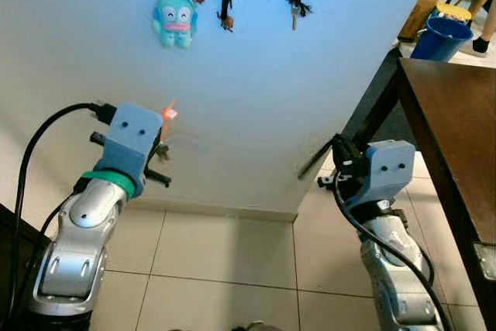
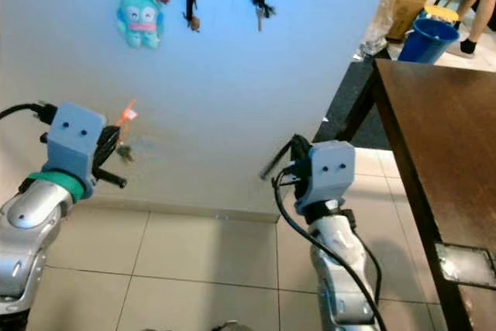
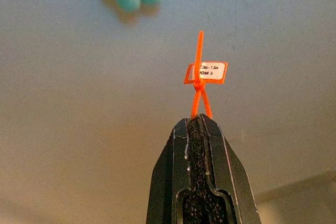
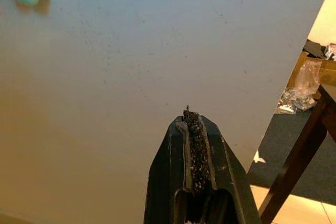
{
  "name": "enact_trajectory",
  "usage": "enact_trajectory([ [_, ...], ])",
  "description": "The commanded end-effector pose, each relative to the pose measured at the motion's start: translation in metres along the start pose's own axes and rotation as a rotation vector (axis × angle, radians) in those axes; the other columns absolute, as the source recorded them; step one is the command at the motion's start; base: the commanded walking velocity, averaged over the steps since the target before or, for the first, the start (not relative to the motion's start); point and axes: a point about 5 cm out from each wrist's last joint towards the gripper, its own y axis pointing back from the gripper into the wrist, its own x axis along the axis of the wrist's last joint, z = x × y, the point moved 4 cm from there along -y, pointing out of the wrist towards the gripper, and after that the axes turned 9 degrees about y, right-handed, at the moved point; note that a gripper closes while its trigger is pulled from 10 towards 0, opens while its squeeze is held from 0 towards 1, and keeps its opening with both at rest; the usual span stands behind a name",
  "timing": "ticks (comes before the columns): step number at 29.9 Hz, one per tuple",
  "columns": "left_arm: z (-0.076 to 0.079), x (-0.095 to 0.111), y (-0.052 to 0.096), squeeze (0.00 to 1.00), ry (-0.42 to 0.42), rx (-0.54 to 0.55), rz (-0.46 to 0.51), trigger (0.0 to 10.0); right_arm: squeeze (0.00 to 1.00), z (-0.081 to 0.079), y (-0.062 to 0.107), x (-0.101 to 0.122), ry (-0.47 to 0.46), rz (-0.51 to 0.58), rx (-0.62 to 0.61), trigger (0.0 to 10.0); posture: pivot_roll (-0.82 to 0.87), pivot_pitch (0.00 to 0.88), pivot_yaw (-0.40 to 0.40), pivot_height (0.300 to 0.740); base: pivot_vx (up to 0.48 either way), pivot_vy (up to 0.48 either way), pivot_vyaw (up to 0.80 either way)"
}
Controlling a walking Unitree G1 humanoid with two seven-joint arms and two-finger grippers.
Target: Hang keys on a hook
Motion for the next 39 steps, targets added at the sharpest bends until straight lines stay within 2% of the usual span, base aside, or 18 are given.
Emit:
enact_trajectory([
  [1, -0.004, 0.004, 0.002, 0.00, -0.004, 0.023, 0.016, 10.0, 0.00, 0.000, 0.001, 0.002, -0.007, -0.001, 0.005, 10.0, 0.02, 0.000, 0.049, 0.740, 0.000, 0.000, 0.00],
  [7, -0.007, 0.013, 0.002, 0.00, -0.013, 0.033, 0.058, 10.0, 0.00, 0.000, 0.000, 0.002, -0.017, -0.006, 0.005, 10.0, 0.02, 0.000, 0.049, 0.740, 0.104, 0.000, 0.00],
  [16, -0.003, 0.016, 0.003, 0.00, -0.005, 0.017, 0.067, 10.0, 0.00, 0.000, 0.002, 0.002, -0.012, -0.009, 0.006, 10.0, 0.02, 0.000, 0.046, 0.740, 0.480, 0.000, 0.00],
  [21, 0.003, 0.011, 0.015, 0.00, -0.009, -0.044, 0.035, 10.0, 0.00, 0.002, 0.002, 0.005, 0.006, 0.002, 0.009, 10.0, 0.02, 0.000, 0.035, 0.740, 0.469, 0.000, 0.00],
  [23, 0.005, 0.015, 0.021, 0.00, -0.007, -0.076, 0.040, 10.0, 0.00, 0.004, 0.002, 0.007, 0.008, 0.008, 0.004, 10.0, 0.02, 0.000, 0.032, 0.740, 0.459, 0.000, 0.00],
  [27, 0.006, 0.021, 0.024, 0.00, 0.000, -0.097, 0.052, 10.0, 0.00, 0.007, 0.002, 0.009, 0.012, 0.014, -0.003, 10.0, 0.02, 0.000, 0.031, 0.740, 0.459, 0.000, 0.00],
  [35, 0.009, 0.032, 0.027, 0.00, -0.005, -0.136, 0.090, 10.0, 0.00, 0.010, 0.012, 0.006, 0.061, 0.018, 0.025, 10.0, 0.02, 0.000, 0.028, 0.740, 0.419, 0.000, 0.00],
  [39, 0.011, 0.041, 0.033, 0.00, -0.005, -0.176, 0.133, 10.0, 0.00, 0.011, 0.024, -0.003, 0.106, 0.010, 0.067, 10.0, 0.03, 0.000, 0.027, 0.740, 0.000, 0.000, 0.00],
])
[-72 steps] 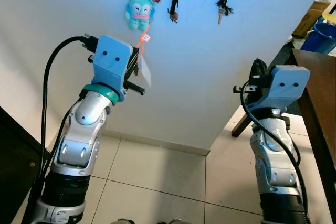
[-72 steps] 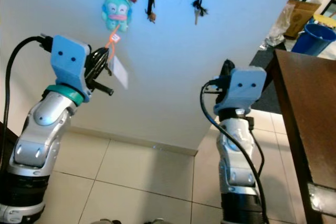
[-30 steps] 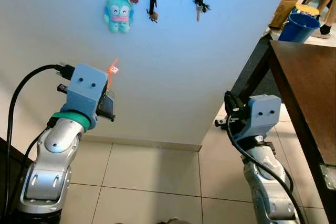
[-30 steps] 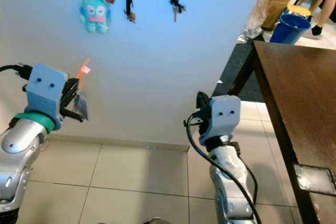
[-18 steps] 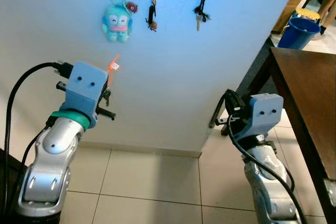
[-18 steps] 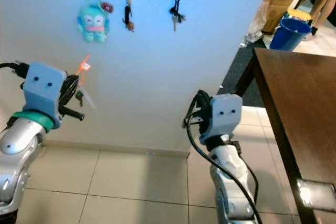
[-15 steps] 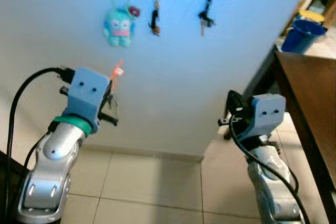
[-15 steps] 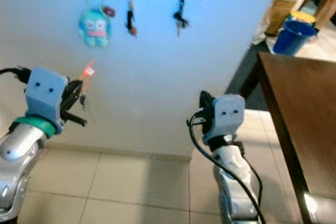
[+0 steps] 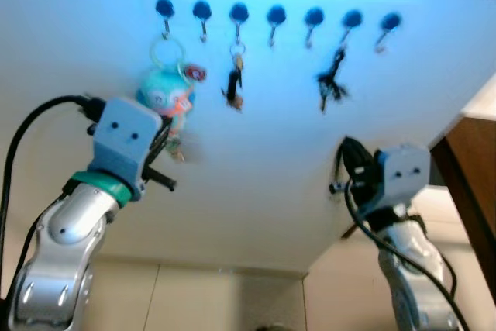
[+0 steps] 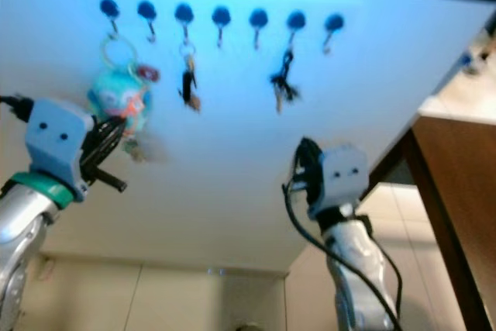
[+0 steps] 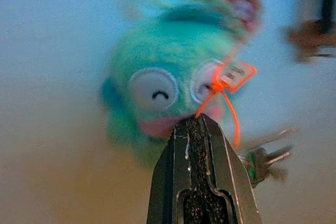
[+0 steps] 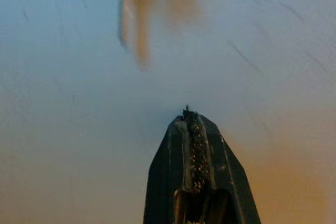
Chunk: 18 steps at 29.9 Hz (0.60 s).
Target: Hang keys on a hook
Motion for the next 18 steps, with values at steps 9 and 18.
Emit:
enact_trajectory([
  [9, -0.003, 0.015, 0.013, 0.00, -0.016, -0.015, 0.050, 10.0, 0.00, -0.005, 0.016, -0.016, 0.004, -0.038, 0.053, 10.0, 0.04, 0.000, 0.024, 0.740, 0.000, 0.000, 0.00],
  [18, 0.003, 0.011, 0.015, 0.00, -0.001, -0.069, 0.001, 10.0, 0.00, -0.001, 0.007, -0.009, 0.013, -0.011, 0.022, 10.0, 0.05, 0.000, 0.024, 0.740, 0.000, 0.000, 0.00],
])
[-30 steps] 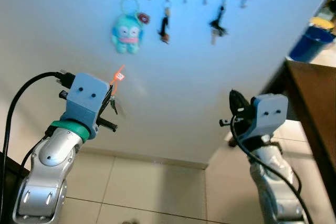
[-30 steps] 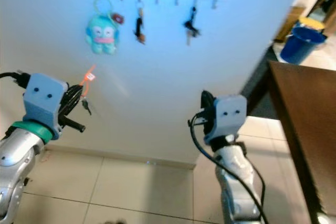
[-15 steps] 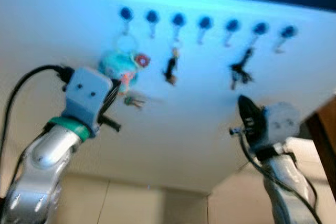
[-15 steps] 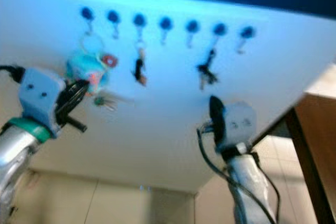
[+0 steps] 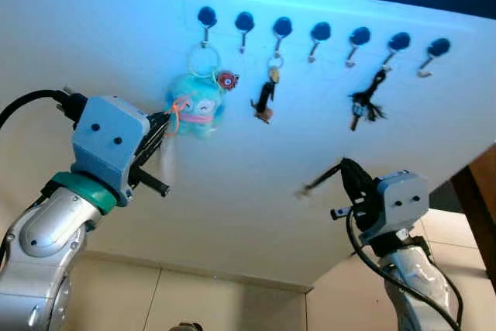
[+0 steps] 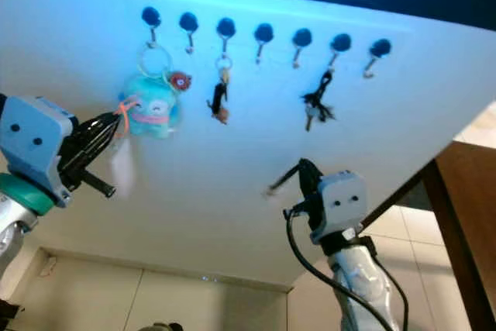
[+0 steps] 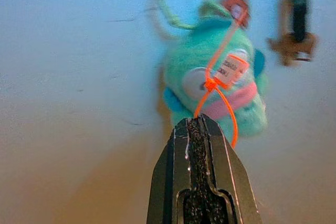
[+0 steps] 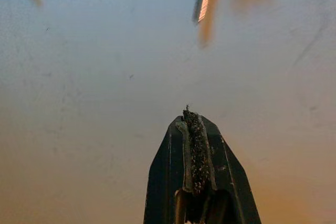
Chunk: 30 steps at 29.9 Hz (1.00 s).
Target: Hang keys on a hook
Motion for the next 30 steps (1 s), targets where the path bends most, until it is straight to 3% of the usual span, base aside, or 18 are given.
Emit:
enact_trajectory([
  [1, 0.004, -0.005, 0.004, 0.00, 0.015, -0.036, -0.038, 10.0, 0.00, 0.005, 0.000, -0.004, 0.006, -0.006, -0.029, 10.0, 0.05, 0.000, 0.024, 0.740, 0.000, 0.000, 0.00],
  [3, 0.003, -0.006, 0.006, 0.00, 0.012, -0.025, -0.035, 10.0, 0.00, 0.007, 0.000, -0.004, 0.009, -0.005, -0.039, 10.0, 0.05, 0.000, 0.024, 0.740, 0.000, 0.000, 0.00],
  [4, -0.014, 0.006, 0.008, 0.00, 0.024, 0.117, 0.062, 10.0, 0.00, 0.014, 0.003, -0.007, 0.021, -0.016, -0.077, 10.0, 0.04, 0.000, 0.022, 0.740, 0.000, 0.000, 0.00],
  [6, -0.022, 0.011, 0.009, 0.00, 0.031, 0.179, 0.098, 10.0, 0.00, 0.017, 0.004, -0.009, 0.026, -0.021, -0.092, 10.0, 0.04, 0.000, 0.022, 0.740, 0.000, 0.000, 0.00],
  [8, -0.042, 0.029, 0.008, 0.00, 0.086, 0.291, 0.200, 10.0, 0.00, 0.027, 0.010, -0.012, 0.031, -0.042, -0.151, 10.0, 0.03, 0.000, 0.019, 0.740, 0.000, 0.000, 0.00],
  [12, -0.045, 0.039, 0.006, 0.00, 0.114, 0.304, 0.241, 10.0, 0.00, 0.030, 0.013, -0.013, 0.045, -0.044, -0.168, 10.0, 0.03, 0.000, 0.019, 0.740, 0.000, 0.000, 0.00],
  [14, -0.030, 0.058, -0.001, 0.00, 0.131, 0.194, 0.293, 10.0, 0.00, 0.025, 0.022, -0.008, 0.162, 0.011, -0.130, 10.0, 0.03, 0.000, 0.015, 0.740, 0.000, 0.000, 0.00],
  [15, -0.030, 0.058, -0.001, 0.00, 0.131, 0.194, 0.293, 10.0, 0.00, 0.025, 0.022, -0.008, 0.162, 0.011, -0.130, 10.0, 0.03, 0.000, 0.015, 0.740, 0.000, 0.000, 0.00],
  [17, -0.012, 0.065, -0.006, 0.00, 0.137, 0.051, 0.289, 10.0, 0.00, 0.019, 0.025, -0.003, 0.213, 0.050, -0.096, 10.0, 0.03, 0.000, 0.016, 0.740, 0.000, 0.000, 0.00],
  [22, -0.001, 0.066, -0.010, 0.00, 0.171, -0.046, 0.282, 10.0, 0.00, 0.019, 0.024, 0.000, 0.218, 0.064, -0.098, 10.0, 0.03, 0.000, 0.016, 0.740, 0.000, 0.000, 0.00],
  [26, 0.005, 0.079, -0.019, 0.00, 0.297, -0.131, 0.337, 10.0, 0.00, 0.018, 0.015, 0.002, 0.201, 0.070, -0.112, 10.0, 0.04, 0.000, 0.013, 0.740, 0.000, 0.000, 0.00],
  [30, 0.009, 0.081, -0.019, 0.00, 0.317, -0.188, 0.330, 10.0, 0.00, 0.017, 0.013, 0.002, 0.200, 0.077, -0.113, 10.0, 0.04, 0.000, 0.013, 0.740, 0.000, 0.000, 0.00],
])
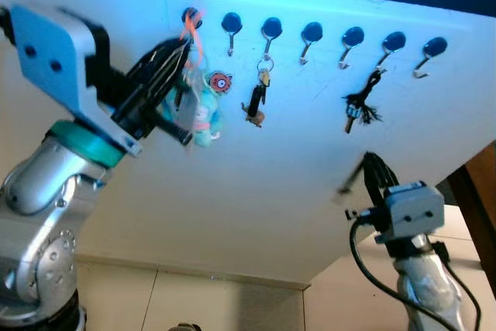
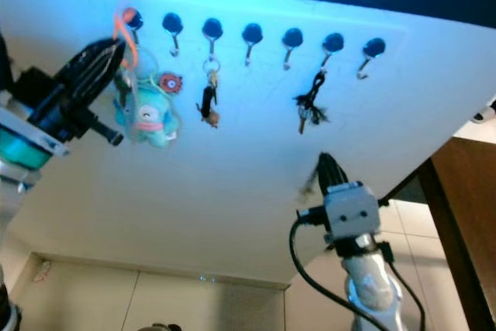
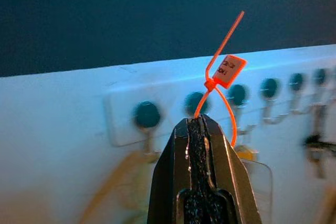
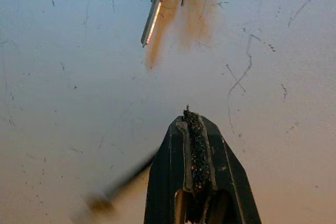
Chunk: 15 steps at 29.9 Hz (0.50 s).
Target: Hang keys on a hook
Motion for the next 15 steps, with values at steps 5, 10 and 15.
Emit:
enact_trajectory([
  [5, 0.003, 0.000, 0.002, 0.00, 0.084, -0.060, -0.017, 10.0, 0.00, -0.003, 0.000, -0.006, 0.002, -0.016, 0.003, 10.0, 0.04, 0.000, 0.011, 0.740, 0.000, 0.000, 0.00],
  [10, 0.006, 0.004, 0.001, 0.00, 0.139, -0.088, -0.007, 10.0, 0.00, -0.005, -0.001, -0.007, 0.003, -0.011, 0.009, 10.0, 0.05, 0.000, 0.010, 0.740, 0.000, 0.000, 0.00],
  [15, -0.003, -0.002, -0.026, 0.00, -0.107, 0.060, -0.014, 10.0, 0.00, -0.009, -0.003, -0.007, -0.003, -0.007, 0.011, 10.0, 0.04, 0.000, 0.018, 0.740, 0.000, 0.000, 0.00],
])
